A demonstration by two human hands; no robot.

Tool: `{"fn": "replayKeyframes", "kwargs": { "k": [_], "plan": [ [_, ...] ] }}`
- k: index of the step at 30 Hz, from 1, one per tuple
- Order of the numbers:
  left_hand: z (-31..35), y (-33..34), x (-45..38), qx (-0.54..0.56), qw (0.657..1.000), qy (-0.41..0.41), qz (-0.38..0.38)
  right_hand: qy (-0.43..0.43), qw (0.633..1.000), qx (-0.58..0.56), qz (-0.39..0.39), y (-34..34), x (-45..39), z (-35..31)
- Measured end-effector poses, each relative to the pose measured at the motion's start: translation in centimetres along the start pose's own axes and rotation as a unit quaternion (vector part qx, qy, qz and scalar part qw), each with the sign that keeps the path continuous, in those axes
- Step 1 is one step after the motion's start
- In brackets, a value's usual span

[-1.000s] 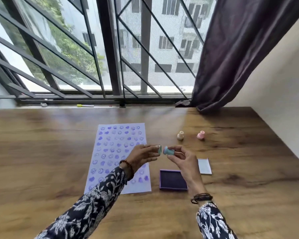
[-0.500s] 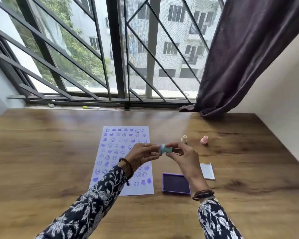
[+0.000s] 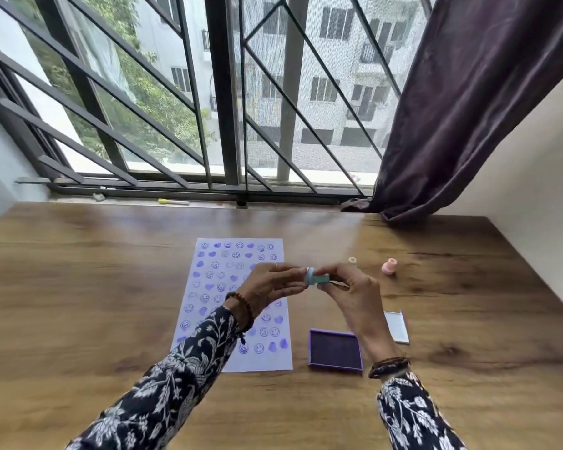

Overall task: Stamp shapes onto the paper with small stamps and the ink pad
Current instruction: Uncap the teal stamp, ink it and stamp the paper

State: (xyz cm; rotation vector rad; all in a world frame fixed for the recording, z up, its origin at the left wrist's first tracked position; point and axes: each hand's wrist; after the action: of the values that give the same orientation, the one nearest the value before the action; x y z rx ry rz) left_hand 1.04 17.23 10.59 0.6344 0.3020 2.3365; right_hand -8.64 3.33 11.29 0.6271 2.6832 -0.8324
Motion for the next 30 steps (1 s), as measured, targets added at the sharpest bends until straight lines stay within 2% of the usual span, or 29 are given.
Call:
{"fn": "replayKeyframes", "kwargs": {
  "k": [4,8,10,13,16,19,22,23,25,27,30],
  "plan": [
    [0.2,-0.2,-0.2,-0.012,1.000,-0.001,-0.013,0.013,0.999,-0.031,-0.020,-0.4,-0.6,0.1],
    [-0.2,-0.1,-0.6,0.034,0.999,-0.005,-0.014,0.091,0.984,-0.144,-0.051,-0.6,-1.4,0.3],
    [-0.7,0.2,-1.0,0.075,0.997,0.005,-0.008,0.134,0.966,-0.219,-0.015,-0.1,-1.4,0.8],
    [-1.8,0.6,-1.9,0.099,0.994,0.041,0.012,0.215,0.919,-0.328,0.047,0.9,-1.0,1.6],
    [-2.9,0.5,-3.1,0.020,0.996,0.073,0.035,0.264,0.891,-0.363,0.070,1.9,-0.7,3.1],
    [-3.6,-0.1,-4.7,-0.134,0.986,0.087,0.046,0.283,0.903,-0.312,0.077,2.8,-0.8,5.4],
    [-4.2,0.0,-6.7,-0.242,0.962,0.100,0.077,0.292,0.928,-0.221,0.068,3.5,-1.9,7.7],
    [-4.5,0.0,-7.5,-0.288,0.945,0.110,0.112,0.289,0.936,-0.189,0.064,3.8,-2.5,8.3],
    [-4.9,-0.2,-9.2,-0.405,0.884,0.142,0.188,0.274,0.950,-0.139,0.056,4.3,-3.6,9.3],
    [-5.1,-0.6,-10.6,-0.481,0.833,0.149,0.230,0.260,0.958,-0.107,0.050,4.7,-4.6,10.0],
    [-5.3,-1.1,-11.6,-0.533,0.797,0.120,0.257,0.256,0.962,-0.084,0.036,5.4,-5.4,11.1]
  ]
}}
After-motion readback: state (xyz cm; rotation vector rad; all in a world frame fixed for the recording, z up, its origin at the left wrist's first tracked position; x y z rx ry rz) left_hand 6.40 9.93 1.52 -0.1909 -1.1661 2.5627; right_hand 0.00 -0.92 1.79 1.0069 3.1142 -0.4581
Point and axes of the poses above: each hand's wrist, its own x-axis away from the middle knuckle, its own y-axis out of the palm, z = x × y, and after that the axes turned 3 degrees about -y, right-handed
